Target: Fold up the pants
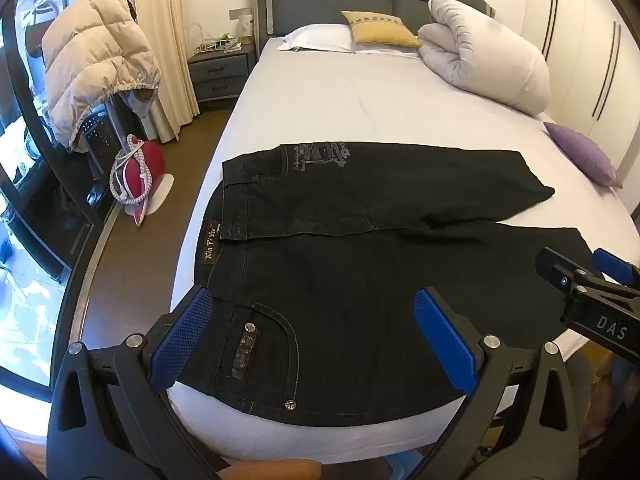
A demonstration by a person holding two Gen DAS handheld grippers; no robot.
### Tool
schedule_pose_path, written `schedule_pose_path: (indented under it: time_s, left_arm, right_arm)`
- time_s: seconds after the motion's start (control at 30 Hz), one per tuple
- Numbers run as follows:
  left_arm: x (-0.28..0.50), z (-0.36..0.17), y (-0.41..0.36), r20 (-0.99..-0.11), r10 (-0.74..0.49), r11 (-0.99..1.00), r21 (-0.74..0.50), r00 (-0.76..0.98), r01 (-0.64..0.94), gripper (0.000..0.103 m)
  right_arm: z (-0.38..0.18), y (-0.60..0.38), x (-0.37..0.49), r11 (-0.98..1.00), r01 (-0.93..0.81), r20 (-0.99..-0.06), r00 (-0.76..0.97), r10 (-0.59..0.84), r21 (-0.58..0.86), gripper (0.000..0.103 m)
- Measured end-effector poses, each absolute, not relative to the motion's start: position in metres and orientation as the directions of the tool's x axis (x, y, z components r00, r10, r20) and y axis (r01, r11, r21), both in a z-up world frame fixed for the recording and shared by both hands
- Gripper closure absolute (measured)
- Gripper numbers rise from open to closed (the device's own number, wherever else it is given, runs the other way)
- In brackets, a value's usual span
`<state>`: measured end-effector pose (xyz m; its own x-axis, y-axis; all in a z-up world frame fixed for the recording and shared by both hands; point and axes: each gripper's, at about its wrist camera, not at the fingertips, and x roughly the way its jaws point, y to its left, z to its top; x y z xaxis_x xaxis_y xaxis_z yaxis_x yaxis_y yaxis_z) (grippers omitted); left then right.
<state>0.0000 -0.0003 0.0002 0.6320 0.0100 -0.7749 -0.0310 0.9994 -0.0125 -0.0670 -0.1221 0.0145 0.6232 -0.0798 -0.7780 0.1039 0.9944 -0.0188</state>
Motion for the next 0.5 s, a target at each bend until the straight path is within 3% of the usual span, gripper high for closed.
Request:
schedule_pose_path:
  time_s: [0.5]
  left_arm:
    - [-0.0010, -0.0022, -0.0003, -0.775, 0.011, 0.999, -0.013, 0.632, -0.034, 0.000]
  right_arm:
    - [0.0094, -0.1185, -0.0672, 0.995, 0.103, -0.781, 0.619, -0.075, -0.013, 0.000]
